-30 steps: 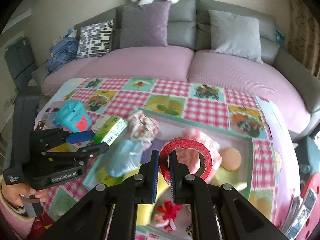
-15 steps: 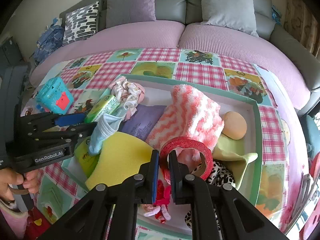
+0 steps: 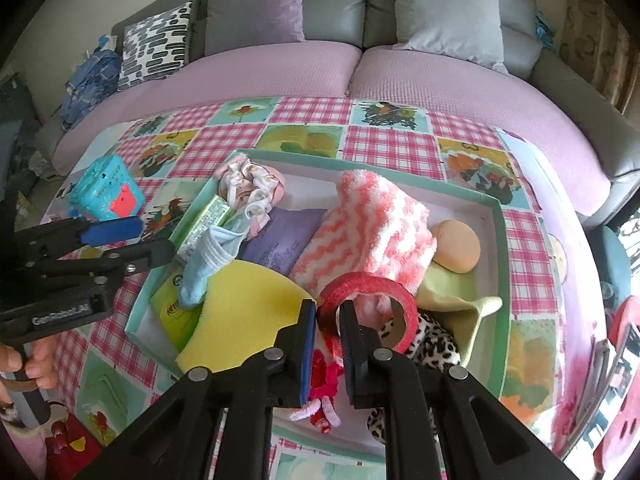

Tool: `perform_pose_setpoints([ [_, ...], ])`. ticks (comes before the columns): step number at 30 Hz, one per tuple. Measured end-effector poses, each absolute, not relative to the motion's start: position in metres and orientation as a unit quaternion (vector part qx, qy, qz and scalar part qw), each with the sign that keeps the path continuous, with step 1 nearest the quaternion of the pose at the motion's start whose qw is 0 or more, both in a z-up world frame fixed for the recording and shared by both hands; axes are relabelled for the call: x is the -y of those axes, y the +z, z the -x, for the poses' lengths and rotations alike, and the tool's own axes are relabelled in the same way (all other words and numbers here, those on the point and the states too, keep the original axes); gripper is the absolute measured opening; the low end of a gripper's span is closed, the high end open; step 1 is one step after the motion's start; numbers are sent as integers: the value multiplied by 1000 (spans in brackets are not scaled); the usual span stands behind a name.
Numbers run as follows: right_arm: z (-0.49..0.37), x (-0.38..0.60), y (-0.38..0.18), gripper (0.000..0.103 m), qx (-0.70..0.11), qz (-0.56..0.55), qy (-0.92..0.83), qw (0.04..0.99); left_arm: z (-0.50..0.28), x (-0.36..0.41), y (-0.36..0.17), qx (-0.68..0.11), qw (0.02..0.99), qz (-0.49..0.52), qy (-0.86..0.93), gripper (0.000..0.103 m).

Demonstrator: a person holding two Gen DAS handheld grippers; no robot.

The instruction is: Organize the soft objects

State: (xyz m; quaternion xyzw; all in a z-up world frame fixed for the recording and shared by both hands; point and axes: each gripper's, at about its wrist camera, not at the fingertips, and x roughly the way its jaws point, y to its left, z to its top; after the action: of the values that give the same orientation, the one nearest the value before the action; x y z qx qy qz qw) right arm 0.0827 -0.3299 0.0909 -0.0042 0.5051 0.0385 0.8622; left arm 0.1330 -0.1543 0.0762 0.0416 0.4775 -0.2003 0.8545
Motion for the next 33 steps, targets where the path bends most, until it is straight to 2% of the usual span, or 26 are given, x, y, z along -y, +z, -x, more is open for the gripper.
perform_pose_setpoints([
  [5, -72, 328, 100, 33, -504, 3, 22, 863, -120, 140, 84, -477, 860, -45, -178, 61],
  [6, -69, 328, 102, 38, -504, 2, 20, 864, -116, 135, 85, -476, 862, -47, -168, 74],
  [8, -63, 327, 104, 53, -503, 1, 14, 864, -110, 127, 86, -472, 867, -51, -150, 86],
  [9, -58, 326, 104, 59, -503, 0, 8, 864, -106, 122, 86, -469, 871, -53, -137, 86],
  [11, -50, 325, 104, 60, -503, -6, -8, 864, -100, 114, 85, -466, 875, -56, -119, 87],
  [13, -43, 324, 101, 71, -506, -21, -6, 862, -93, 105, 83, -464, 878, -57, -103, 93],
  [17, -26, 320, 92, 81, -511, -42, -14, 859, -78, 93, 75, -469, 876, -65, -87, 94],
  [19, -18, 318, 88, 95, -513, -54, -17, 856, -69, 87, 69, -474, 874, -62, -84, 94],
  [21, -10, 315, 83, 103, -514, -58, -24, 855, -59, 82, 64, -473, 876, -60, -78, 94],
  [33, 25, 290, 60, 103, -492, -85, -63, 864, -25, 66, 28, -465, 882, -66, -48, 94],
])
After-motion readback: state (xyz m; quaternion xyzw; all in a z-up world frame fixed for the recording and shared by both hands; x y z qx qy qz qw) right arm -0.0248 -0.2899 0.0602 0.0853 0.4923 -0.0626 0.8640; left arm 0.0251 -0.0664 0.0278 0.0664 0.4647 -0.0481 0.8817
